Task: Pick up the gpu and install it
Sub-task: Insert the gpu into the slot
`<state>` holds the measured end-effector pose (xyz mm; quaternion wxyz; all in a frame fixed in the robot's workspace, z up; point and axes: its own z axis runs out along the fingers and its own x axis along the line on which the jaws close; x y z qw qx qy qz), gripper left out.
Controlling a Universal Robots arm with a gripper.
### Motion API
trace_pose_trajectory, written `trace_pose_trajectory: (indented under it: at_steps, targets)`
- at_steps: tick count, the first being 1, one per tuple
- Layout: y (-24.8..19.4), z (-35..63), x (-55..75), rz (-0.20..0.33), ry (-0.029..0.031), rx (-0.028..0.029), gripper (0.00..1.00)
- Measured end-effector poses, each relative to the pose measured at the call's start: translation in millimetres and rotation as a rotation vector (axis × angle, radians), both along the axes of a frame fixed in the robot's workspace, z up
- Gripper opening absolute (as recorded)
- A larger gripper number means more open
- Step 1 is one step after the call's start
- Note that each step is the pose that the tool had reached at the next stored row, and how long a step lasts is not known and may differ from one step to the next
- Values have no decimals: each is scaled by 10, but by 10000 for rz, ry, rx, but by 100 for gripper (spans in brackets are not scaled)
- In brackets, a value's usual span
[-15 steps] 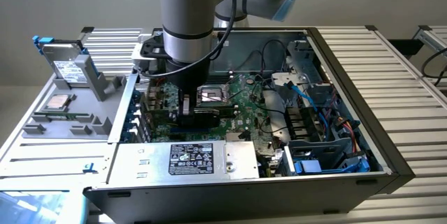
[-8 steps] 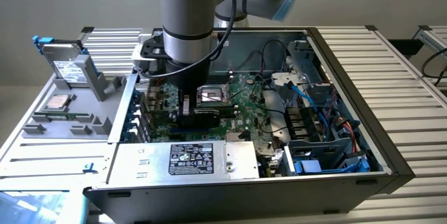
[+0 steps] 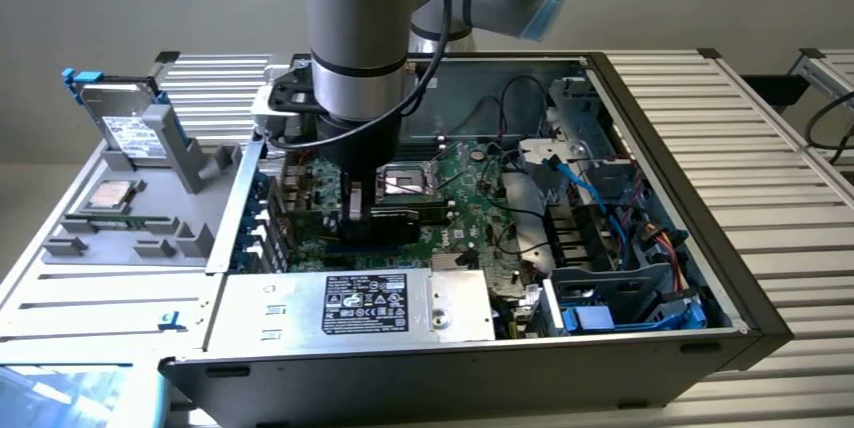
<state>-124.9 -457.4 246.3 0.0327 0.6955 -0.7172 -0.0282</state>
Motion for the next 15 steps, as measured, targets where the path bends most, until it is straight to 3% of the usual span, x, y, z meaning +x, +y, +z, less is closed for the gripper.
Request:
trace_pose_trajectory:
  at_steps: [6,15]
  targets:
    - [-4,0,-1,-1,140,0,28]
    - [-15,-2,0,1,145,6,28]
